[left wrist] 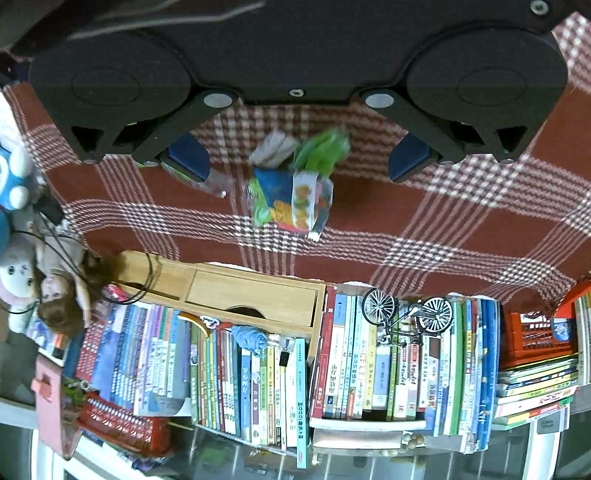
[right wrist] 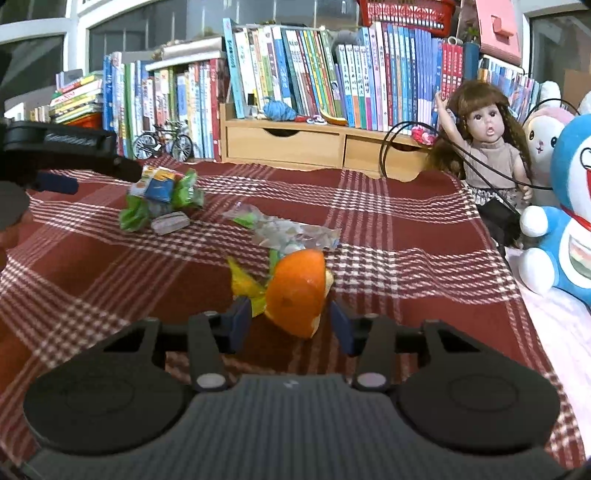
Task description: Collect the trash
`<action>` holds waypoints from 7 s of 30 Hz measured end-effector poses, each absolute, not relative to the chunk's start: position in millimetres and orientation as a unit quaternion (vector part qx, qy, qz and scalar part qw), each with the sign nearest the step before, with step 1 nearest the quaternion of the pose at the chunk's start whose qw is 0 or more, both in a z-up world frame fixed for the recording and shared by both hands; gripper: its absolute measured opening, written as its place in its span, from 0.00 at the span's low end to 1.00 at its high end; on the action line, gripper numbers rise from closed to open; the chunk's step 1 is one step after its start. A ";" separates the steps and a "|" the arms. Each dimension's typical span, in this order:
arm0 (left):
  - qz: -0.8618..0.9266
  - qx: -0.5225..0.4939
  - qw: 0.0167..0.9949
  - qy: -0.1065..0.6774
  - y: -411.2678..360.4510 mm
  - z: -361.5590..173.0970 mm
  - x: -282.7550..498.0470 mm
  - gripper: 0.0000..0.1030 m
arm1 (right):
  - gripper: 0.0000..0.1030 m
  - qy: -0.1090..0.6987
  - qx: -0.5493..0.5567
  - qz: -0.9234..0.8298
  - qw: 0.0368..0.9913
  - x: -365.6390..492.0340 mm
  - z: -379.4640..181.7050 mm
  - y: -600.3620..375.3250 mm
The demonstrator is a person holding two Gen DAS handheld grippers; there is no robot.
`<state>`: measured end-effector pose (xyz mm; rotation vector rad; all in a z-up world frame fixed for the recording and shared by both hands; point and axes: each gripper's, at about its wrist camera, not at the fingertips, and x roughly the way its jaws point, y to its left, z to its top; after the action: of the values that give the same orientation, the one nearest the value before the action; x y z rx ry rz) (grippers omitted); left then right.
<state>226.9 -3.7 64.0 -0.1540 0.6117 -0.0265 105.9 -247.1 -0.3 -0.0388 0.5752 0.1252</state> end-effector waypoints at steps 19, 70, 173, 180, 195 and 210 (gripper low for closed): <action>-0.027 -0.106 0.950 0.293 15.2 58.3 232.7 0.08 | 0.24 0.291 0.011 0.081 0.953 103.8 -0.1 -248.9; -0.058 -0.094 0.966 0.234 31.1 61.0 192.5 0.15 | 0.16 0.265 -0.005 0.107 0.958 54.9 1.4 -245.5; -0.151 0.026 0.857 0.492 11.5 -89.0 -125.1 0.86 | 0.56 0.425 0.044 0.234 0.873 -91.9 -104.3 -182.0; -0.164 0.052 0.878 0.446 6.9 -51.6 -125.9 0.92 | 0.61 0.382 0.048 0.244 0.890 -94.0 -68.3 -183.8; -0.151 -0.008 0.931 0.331 21.0 37.5 -60.0 0.99 | 0.67 0.274 0.034 0.189 0.942 -78.8 5.9 -214.4; -0.028 -0.060 0.948 0.311 34.5 57.3 130.8 1.00 | 0.67 0.284 0.070 0.089 0.952 40.2 7.3 -258.4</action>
<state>130.8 34.5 57.3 -0.1231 0.6321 -0.0578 40.2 -258.4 7.3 0.1417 0.5774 0.1817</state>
